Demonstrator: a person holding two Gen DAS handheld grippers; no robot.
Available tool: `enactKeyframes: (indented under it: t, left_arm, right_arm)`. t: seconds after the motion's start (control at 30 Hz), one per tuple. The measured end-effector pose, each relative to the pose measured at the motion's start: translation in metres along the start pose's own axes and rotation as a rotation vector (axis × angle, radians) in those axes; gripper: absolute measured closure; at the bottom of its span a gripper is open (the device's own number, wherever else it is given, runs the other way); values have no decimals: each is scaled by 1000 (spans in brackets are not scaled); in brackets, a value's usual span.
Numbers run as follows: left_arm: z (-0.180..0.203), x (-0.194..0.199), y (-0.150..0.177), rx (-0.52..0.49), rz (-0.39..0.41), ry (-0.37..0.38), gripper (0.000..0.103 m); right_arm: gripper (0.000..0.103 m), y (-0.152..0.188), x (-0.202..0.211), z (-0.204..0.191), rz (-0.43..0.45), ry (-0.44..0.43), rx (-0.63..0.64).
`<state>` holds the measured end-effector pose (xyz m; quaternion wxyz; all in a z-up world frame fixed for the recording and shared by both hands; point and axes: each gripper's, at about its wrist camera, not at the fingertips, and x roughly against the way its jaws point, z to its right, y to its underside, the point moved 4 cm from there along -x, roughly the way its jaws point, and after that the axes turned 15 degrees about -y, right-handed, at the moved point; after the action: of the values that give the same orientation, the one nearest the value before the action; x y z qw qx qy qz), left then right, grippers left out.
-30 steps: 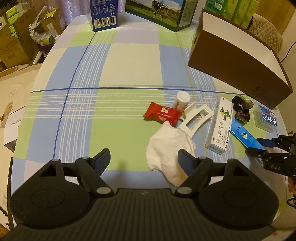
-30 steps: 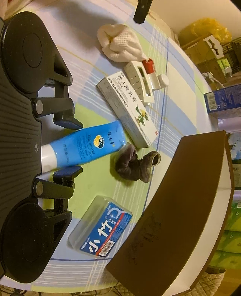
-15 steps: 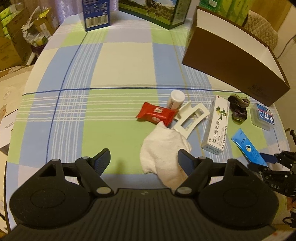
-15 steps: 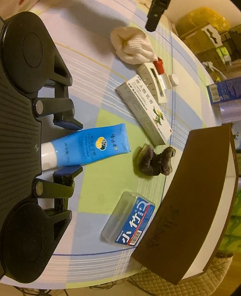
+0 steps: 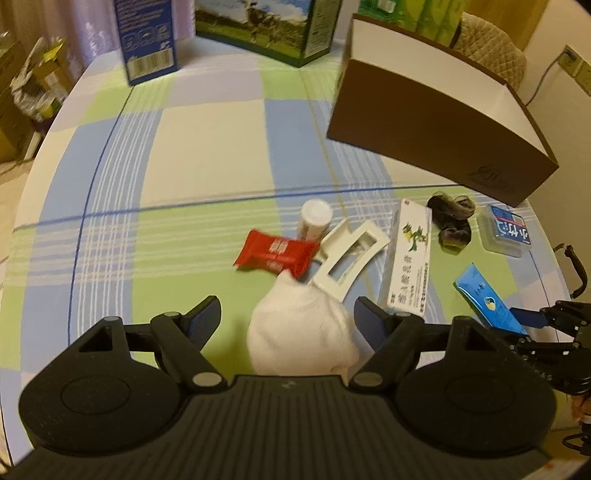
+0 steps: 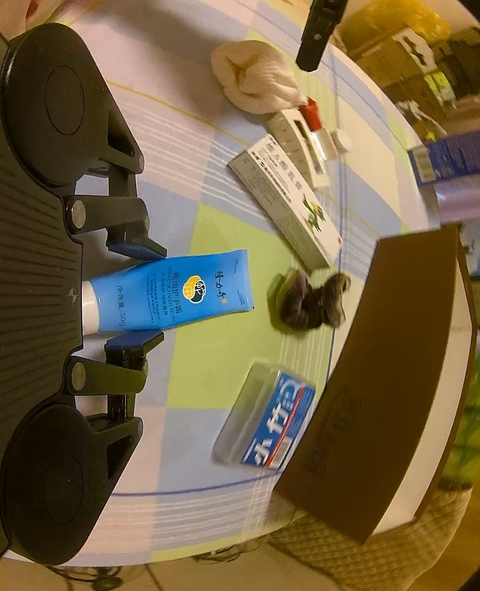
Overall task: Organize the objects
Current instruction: 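Grasp the blue hand-cream tube with the right tool while the left tool approaches the pill bottle, then grasp the white pill bottle with the left tool while the right tool lifts the tube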
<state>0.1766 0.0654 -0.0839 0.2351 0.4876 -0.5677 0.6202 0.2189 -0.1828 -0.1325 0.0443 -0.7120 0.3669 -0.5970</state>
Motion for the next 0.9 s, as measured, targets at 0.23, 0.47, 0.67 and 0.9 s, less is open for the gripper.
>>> enactKeyframes:
  t: [0.23, 0.47, 0.67, 0.9]
  left_arm:
    - [17, -11, -27, -77, 66, 29, 48]
    - [31, -36, -52, -115, 69, 37, 63]
    - [38, -54, -61, -125, 43, 34, 69]
    - [40, -67, -66, -110, 21, 22, 74]
  right_arm:
    - [66, -6, 25, 11, 71, 9, -100]
    - [66, -9, 41, 24, 118, 42, -163]
    - [66, -10, 47, 35, 134, 68, -198]
    - [66, -13, 49, 41, 137, 78, -204]
